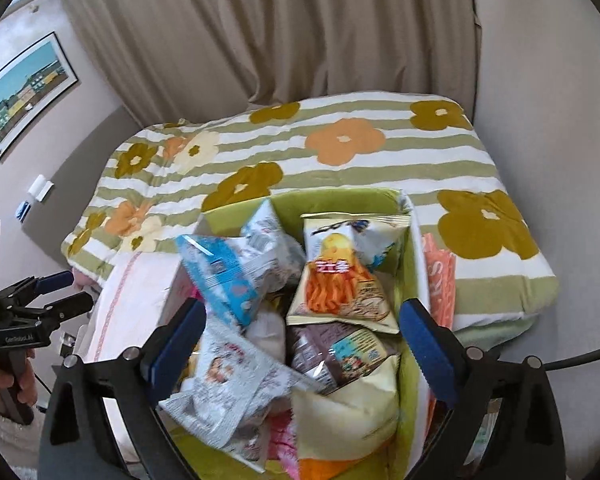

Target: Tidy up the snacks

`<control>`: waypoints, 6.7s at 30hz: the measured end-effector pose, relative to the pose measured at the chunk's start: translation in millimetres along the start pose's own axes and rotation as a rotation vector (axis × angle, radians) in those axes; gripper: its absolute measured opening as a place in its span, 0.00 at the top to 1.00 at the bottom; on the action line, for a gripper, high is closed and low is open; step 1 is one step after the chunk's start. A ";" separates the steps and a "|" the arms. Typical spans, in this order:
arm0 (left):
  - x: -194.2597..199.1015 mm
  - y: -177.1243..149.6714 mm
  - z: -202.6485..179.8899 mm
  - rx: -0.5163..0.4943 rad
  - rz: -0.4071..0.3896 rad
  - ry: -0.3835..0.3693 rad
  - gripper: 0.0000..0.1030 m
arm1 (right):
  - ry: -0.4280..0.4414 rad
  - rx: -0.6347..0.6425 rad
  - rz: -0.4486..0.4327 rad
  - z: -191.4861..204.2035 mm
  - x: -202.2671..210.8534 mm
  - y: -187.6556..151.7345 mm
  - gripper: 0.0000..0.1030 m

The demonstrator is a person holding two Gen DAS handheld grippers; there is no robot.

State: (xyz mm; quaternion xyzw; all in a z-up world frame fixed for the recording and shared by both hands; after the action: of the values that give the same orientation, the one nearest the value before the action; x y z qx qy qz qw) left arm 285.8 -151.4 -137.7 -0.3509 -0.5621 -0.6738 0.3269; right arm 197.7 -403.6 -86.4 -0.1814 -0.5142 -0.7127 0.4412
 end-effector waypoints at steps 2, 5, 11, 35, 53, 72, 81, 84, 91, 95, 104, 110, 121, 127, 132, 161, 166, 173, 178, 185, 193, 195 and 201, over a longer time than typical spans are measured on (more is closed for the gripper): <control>5.6 -3.6 8.1 -0.004 -0.008 0.027 0.10 | 0.009 0.011 -0.014 8.9 5.3 -3.0 0.06; 9.5 -5.5 16.2 -0.010 -0.022 0.027 0.10 | 0.020 0.023 -0.038 24.3 11.4 -8.6 0.06; 8.0 -11.8 35.6 -0.049 -0.073 -0.001 0.10 | 0.005 0.081 -0.080 72.6 15.0 -21.4 0.06; -72.1 -4.9 121.2 -0.361 0.057 -0.279 0.11 | -0.170 -0.084 -0.088 232.2 -87.2 -105.5 0.06; -175.3 -17.9 -2.8 -0.641 0.110 -0.364 0.10 | -0.370 -0.211 -0.092 206.6 -184.3 -199.6 0.06; -210.7 -32.6 -47.1 -0.767 0.064 -0.298 0.05 | -0.437 -0.256 -0.046 165.4 -216.3 -203.2 0.06; -209.9 -54.4 -35.1 -0.838 0.159 -0.291 0.01 | -0.449 -0.243 -0.011 162.7 -224.3 -191.5 0.07; -206.9 -60.7 -28.4 -0.850 0.151 -0.300 0.01 | -0.455 -0.226 0.002 167.0 -223.7 -190.5 0.07; -201.5 -55.8 -14.4 -0.799 0.118 -0.338 0.18 | -0.450 -0.186 0.016 168.1 -227.3 -186.9 0.13; -200.8 -52.9 -8.9 -0.784 0.117 -0.354 0.23 | -0.449 -0.171 0.012 168.2 -228.4 -187.4 0.20; -201.1 -48.3 21.5 -0.684 0.138 -0.348 0.25 | -0.439 -0.053 0.047 182.7 -245.3 -172.4 0.53; -201.2 -44.0 47.2 -0.588 0.156 -0.352 0.25 | -0.409 -0.080 0.037 167.8 -256.6 -156.1 0.60; -168.2 -26.6 82.4 -0.454 0.119 -0.372 0.25 | -0.391 -0.027 -0.018 186.5 -233.3 -123.2 0.61; -106.2 -0.8 95.0 -0.389 0.027 -0.380 0.25 | -0.354 0.003 -0.122 211.1 -178.6 -87.4 0.61; -56.8 19.0 89.3 -0.361 -0.043 -0.378 0.25 | -0.308 -0.019 -0.195 209.1 -124.1 -65.0 0.61; -0.1 5.9 -119.9 -0.129 0.028 -0.269 0.10 | -0.147 0.018 -0.159 29.3 41.4 -49.9 0.61; 2.9 1.1 -108.1 -0.111 0.028 -0.240 0.10 | -0.130 0.007 -0.160 25.0 40.3 -50.9 0.61; 16.3 -3.8 -88.9 -0.087 -0.009 -0.193 0.10 | -0.104 -0.020 -0.144 13.1 35.3 -43.0 0.61; 11.8 -1.5 -80.6 -0.055 0.004 -0.115 0.10 | -0.084 -0.032 -0.083 5.8 20.5 -34.5 0.61; 3.0 -6.4 -75.9 -0.026 0.015 -0.074 0.10 | -0.045 -0.049 0.030 0.1 -13.6 -35.3 0.53; 14.3 -33.0 -56.7 0.000 -0.002 -0.046 0.10 | -0.093 -0.088 0.010 5.5 -3.2 -50.0 0.09; 22.6 -38.1 -50.8 0.006 -0.017 -0.043 0.10 | -0.108 -0.072 -0.003 16.7 5.5 -54.6 0.09; 74.3 -55.8 -23.5 0.005 -0.127 -0.036 0.10 | -0.137 -0.018 -0.128 75.3 52.6 -67.2 0.09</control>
State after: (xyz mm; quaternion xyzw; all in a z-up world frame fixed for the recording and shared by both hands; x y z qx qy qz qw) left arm 196.6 -169.4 -107.6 -0.3258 -0.5905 -0.6854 0.2744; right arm 99.5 -354.0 -57.0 -0.2005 -0.5471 -0.7300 0.3572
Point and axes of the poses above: each gripper's, at about its wrist camera, not at the fingertips, and x roughly against the way its jaws point, z to its left, y to its top, the point moved 2 cm from there along -x, roughly the way its jaws point, and after that the axes turned 12 degrees about y, right-handed, at the moved point
